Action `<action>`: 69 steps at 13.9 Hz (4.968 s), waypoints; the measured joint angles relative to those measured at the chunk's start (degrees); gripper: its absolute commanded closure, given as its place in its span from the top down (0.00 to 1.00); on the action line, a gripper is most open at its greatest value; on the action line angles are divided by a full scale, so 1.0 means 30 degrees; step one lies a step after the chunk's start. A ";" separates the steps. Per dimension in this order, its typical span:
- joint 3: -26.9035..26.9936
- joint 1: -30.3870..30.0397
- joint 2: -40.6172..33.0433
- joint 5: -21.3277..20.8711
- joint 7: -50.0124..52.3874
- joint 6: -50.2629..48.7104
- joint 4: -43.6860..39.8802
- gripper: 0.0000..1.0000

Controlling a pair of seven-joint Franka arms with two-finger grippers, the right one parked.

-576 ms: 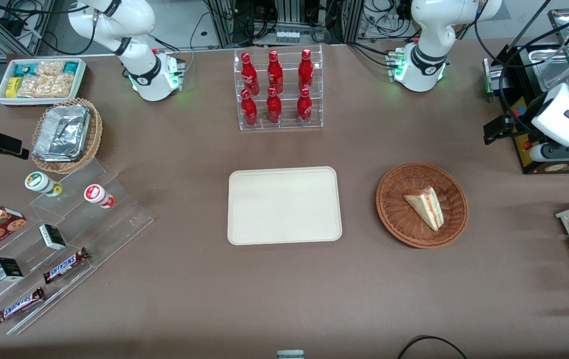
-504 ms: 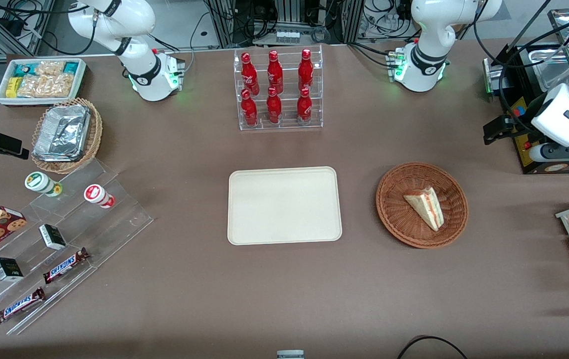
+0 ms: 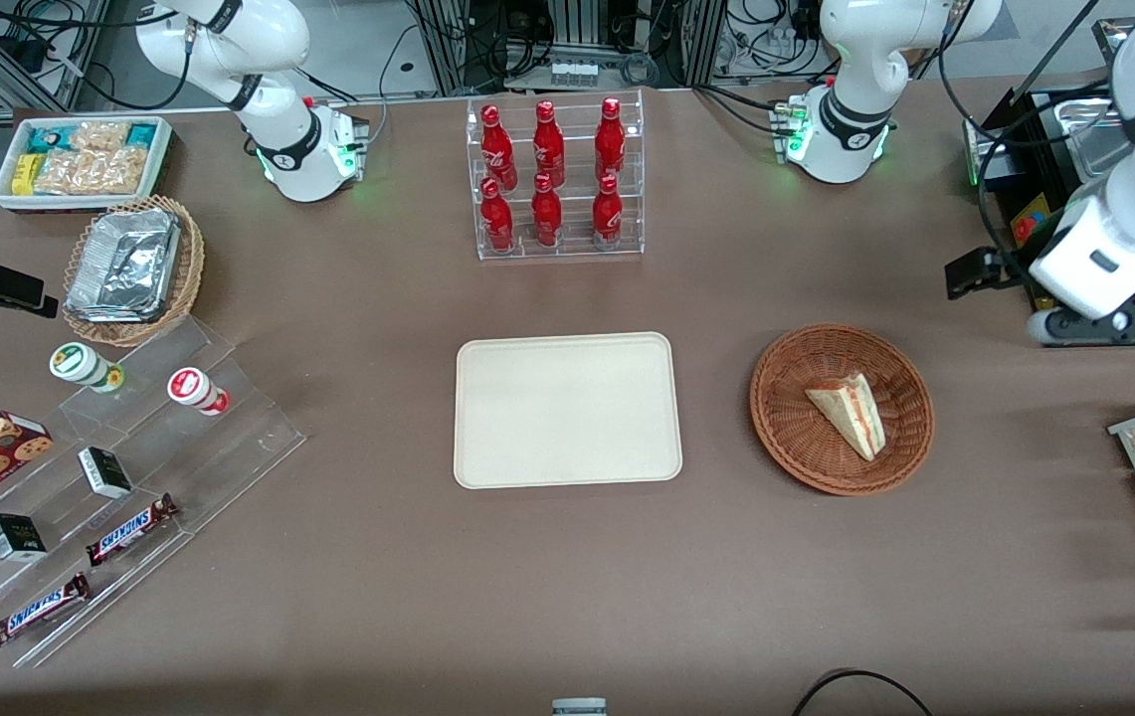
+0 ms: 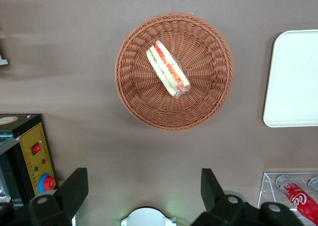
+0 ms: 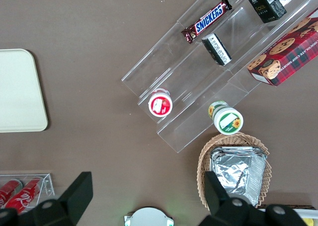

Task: Place sandwich from basket to tray
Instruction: 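Move the left gripper over the wrapped sandwich in the wicker basket, then lower the left gripper and close it on the wrapped sandwich, then lift the sandwich and carry it over the cream tray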

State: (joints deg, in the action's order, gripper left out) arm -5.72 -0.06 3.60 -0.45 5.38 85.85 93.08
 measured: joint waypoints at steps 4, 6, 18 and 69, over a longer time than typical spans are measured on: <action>0.0003 0.0000 0.0417 0.0000 0.0000 0.3434 0.2800 1.00; 0.0005 -0.0001 0.0419 0.0000 0.0001 0.5688 0.4704 1.00; -0.0039 0.1112 0.0270 0.0008 1.0447 1.4391 1.0492 1.00; -0.4229 0.8402 0.9629 -0.1324 1.5830 1.1844 -0.0083 0.00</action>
State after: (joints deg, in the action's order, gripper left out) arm -18.40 25.14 32.49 -4.42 52.87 121.38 92.83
